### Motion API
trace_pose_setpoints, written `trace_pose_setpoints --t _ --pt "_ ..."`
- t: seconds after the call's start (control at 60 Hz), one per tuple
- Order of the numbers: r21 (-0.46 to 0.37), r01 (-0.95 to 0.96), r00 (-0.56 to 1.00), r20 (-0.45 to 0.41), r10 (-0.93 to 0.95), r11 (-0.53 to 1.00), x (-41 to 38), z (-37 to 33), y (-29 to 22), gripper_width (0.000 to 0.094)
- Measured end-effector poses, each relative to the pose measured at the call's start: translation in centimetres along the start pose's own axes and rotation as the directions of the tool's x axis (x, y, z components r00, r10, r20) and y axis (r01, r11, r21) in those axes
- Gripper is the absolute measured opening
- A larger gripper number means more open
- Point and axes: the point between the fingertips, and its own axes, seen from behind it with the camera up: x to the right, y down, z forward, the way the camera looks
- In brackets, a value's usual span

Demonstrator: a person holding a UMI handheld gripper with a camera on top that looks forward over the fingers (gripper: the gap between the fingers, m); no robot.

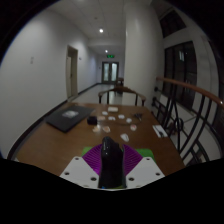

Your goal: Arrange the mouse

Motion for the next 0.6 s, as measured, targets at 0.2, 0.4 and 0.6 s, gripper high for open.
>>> trace_pose_setpoints --t 0.2,0.4,0.6 --pt "-0.110 -0.022 0.999 -0.037 0.018 0.994 2.1 2.8 6.8 0.0264" --pt "-0.114 -0.024 1.000 -0.004 0.024 0.993 2.2 2.7 7.1 0.0467" --pt "-0.132 0.034 0.999 -0.032 -0.038 0.991 4.0 -2.4 7.3 0.0853"
